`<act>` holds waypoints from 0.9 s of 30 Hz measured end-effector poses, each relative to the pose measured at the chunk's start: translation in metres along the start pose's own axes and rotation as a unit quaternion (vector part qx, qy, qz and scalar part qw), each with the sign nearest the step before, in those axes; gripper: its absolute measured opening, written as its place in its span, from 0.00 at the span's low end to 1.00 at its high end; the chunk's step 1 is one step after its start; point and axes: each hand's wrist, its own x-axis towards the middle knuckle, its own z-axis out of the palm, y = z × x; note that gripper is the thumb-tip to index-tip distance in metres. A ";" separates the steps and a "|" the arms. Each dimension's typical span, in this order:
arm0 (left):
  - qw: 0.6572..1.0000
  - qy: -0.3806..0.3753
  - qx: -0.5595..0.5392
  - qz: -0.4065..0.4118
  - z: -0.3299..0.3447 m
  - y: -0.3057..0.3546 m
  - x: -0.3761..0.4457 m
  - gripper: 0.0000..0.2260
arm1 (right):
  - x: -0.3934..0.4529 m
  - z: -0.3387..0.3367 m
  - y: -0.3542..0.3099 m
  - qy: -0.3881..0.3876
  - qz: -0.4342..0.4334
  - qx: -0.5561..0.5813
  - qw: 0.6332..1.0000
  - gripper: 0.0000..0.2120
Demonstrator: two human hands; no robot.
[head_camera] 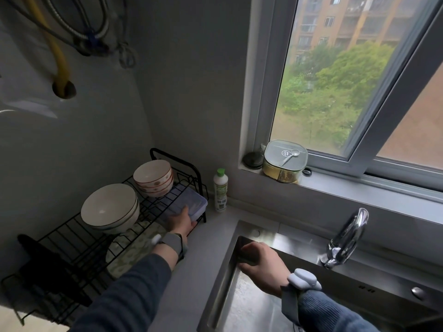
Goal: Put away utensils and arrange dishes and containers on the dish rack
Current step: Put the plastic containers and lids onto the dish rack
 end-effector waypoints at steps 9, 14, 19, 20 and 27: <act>0.998 0.025 0.052 0.034 -0.010 -0.021 0.016 0.22 | -0.005 0.002 0.003 0.001 -0.004 0.006 1.000 0.12; 0.999 0.034 0.021 0.019 -0.021 -0.026 0.012 0.25 | -0.005 0.002 0.003 0.000 -0.005 0.005 1.000 0.10; 0.998 0.052 0.035 0.026 -0.029 -0.032 0.033 0.29 | -0.004 0.008 0.000 -0.006 -0.014 0.003 1.000 0.10; 0.997 0.060 0.038 0.026 -0.030 -0.038 0.044 0.33 | -0.005 0.009 0.000 -0.006 -0.016 0.003 1.000 0.11; 0.996 0.082 -0.006 0.027 -0.018 -0.047 0.059 0.46 | -0.007 0.011 0.001 -0.011 -0.010 0.017 1.000 0.10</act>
